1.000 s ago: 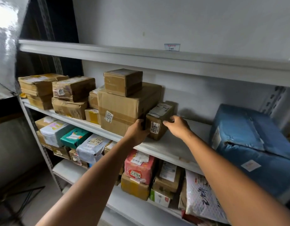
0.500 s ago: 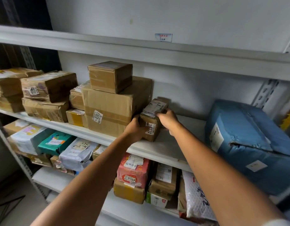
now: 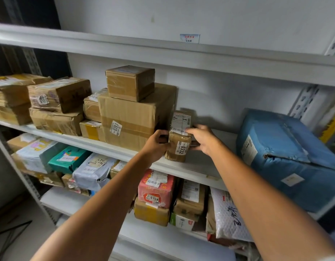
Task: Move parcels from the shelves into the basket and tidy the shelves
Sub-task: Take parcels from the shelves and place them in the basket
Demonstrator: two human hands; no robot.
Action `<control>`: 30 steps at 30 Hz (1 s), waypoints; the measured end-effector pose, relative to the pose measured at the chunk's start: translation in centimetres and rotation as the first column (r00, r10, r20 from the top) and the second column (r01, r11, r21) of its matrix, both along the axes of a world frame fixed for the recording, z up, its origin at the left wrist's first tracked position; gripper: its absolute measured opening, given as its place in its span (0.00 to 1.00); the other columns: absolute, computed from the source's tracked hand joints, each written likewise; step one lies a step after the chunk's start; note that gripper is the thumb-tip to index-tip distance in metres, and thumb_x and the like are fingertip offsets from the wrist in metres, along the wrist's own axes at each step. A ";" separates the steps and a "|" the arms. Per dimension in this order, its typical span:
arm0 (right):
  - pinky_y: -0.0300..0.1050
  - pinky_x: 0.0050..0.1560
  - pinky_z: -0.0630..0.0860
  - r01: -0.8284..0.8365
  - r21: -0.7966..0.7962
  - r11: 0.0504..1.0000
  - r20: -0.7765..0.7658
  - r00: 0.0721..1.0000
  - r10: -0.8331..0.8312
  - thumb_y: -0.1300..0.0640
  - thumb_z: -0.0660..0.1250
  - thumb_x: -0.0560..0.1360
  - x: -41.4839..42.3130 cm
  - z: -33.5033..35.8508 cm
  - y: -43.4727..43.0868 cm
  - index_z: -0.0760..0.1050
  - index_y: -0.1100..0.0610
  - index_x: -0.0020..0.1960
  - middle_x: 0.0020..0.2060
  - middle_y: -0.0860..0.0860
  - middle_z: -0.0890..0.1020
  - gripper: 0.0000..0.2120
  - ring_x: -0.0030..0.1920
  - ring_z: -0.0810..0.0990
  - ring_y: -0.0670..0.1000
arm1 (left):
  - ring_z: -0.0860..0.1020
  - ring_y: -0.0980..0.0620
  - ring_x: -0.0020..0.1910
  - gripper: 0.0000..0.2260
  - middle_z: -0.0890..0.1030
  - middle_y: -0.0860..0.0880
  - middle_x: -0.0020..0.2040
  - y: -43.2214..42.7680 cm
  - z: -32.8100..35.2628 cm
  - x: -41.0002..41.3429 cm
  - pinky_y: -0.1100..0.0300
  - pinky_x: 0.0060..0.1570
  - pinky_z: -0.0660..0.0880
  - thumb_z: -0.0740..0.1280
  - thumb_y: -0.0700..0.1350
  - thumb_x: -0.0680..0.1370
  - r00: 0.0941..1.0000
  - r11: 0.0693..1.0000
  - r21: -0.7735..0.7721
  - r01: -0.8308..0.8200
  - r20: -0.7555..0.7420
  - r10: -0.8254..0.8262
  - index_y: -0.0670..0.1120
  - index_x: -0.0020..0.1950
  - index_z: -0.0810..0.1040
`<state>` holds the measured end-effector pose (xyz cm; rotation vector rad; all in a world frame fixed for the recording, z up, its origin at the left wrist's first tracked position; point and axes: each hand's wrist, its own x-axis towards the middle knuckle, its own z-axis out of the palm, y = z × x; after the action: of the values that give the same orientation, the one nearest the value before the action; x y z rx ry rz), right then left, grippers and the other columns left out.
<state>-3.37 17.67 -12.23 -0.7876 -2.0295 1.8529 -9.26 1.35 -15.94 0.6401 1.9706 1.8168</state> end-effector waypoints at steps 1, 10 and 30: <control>0.55 0.42 0.81 -0.014 0.001 1.000 -0.003 1.000 0.014 0.59 0.67 0.79 0.5 0.0 -0.1 0.78 0.49 0.49 0.48 0.53 0.84 0.05 0.47 0.83 0.56 | 0.79 0.42 0.55 0.20 0.80 0.39 0.58 -0.3 0.1 0.6 0.45 0.54 0.78 0.70 0.32 0.76 1.000 1.000 -0.001 0.001 0.009 -0.001 0.40 0.66 0.71; 0.58 0.47 0.83 -0.129 -0.017 0.992 -0.016 0.992 0.128 0.59 0.68 0.78 6.4 -0.1 -1.0 0.76 0.52 0.65 0.47 0.52 0.85 0.16 0.49 0.85 0.56 | 0.81 0.49 0.48 0.12 0.81 0.47 0.54 -2.1 0.7 7.7 0.58 0.42 0.78 0.63 0.43 0.82 0.979 0.994 0.081 -0.072 0.198 0.055 0.48 0.65 0.75; 0.60 0.47 0.83 -0.259 -0.012 0.966 0.096 0.961 0.259 0.61 0.73 0.71 9.1 -0.7 -2.4 0.64 0.47 0.66 0.51 0.56 0.85 0.29 0.49 0.86 0.56 | 0.81 0.44 0.53 0.19 0.81 0.49 0.58 -3.4 0.7 7.6 0.43 0.54 0.77 0.65 0.54 0.80 0.984 0.997 -0.073 0.029 0.177 -0.015 0.65 0.70 0.68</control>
<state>5.78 15.29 -12.93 -0.6483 -2.2894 1.9842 -1.68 -2.04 -15.24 0.4591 1.8973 1.7139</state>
